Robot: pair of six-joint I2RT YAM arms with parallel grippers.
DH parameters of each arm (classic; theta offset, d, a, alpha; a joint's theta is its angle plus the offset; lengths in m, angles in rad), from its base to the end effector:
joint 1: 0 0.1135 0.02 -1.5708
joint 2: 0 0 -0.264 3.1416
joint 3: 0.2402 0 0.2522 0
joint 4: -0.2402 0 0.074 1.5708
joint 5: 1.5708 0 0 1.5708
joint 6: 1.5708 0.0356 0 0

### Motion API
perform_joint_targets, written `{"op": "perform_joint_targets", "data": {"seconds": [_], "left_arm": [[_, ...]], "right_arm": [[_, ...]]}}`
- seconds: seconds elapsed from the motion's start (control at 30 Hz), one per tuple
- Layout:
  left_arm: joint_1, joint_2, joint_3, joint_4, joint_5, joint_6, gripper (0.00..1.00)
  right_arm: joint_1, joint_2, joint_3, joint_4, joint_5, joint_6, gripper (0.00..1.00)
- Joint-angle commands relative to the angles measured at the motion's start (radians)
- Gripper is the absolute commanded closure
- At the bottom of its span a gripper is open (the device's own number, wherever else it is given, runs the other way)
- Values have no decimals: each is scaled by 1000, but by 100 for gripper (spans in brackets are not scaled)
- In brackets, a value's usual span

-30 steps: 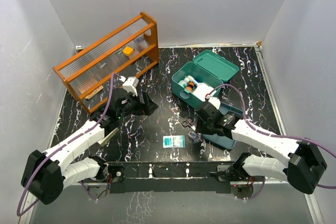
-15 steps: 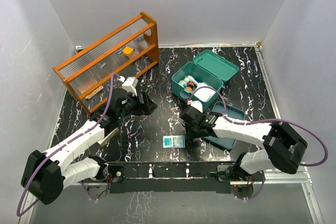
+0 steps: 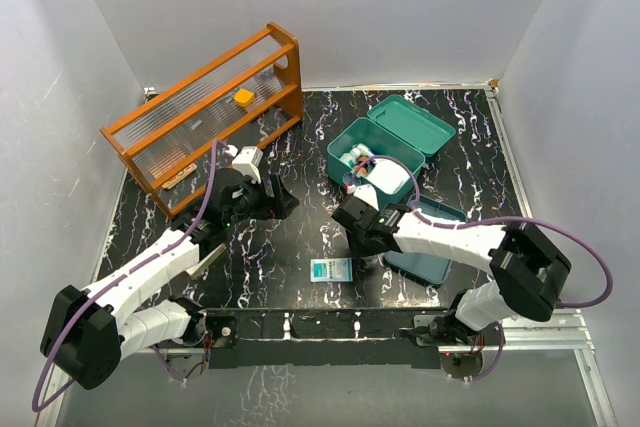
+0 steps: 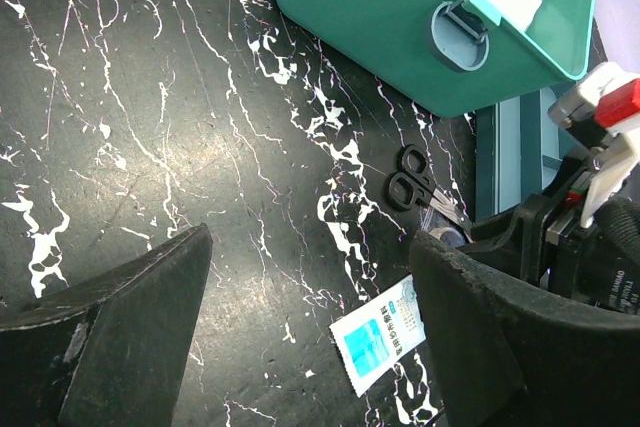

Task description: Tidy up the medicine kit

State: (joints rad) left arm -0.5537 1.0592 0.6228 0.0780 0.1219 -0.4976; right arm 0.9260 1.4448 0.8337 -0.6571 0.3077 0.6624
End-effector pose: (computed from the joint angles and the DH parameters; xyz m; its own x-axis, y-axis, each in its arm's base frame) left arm 0.2023 -0.1301 0.2562 -0.5575 -0.2123 -0.8025 0.4014 0.7773 -0.4845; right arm 0.1613 0.1966 0.1810 -0.8875 -0.2049 -0.4128 -0.2050 0.9777 -0.0447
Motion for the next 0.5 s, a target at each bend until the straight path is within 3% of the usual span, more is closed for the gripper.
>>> {"op": "perform_joint_targets", "data": {"seconds": [0.0,0.3,0.47], "left_arm": [[-3,-1,19,8,-10,16,21],[-3,4,18,10,-14,17,21],[-3,7,18,8,-18,18,21]], "right_arm": [[7,-15,81,-28,45,-13,60],[6,73,57,24,7,-42,65],[7,107,56,23,19,-39,73]]}}
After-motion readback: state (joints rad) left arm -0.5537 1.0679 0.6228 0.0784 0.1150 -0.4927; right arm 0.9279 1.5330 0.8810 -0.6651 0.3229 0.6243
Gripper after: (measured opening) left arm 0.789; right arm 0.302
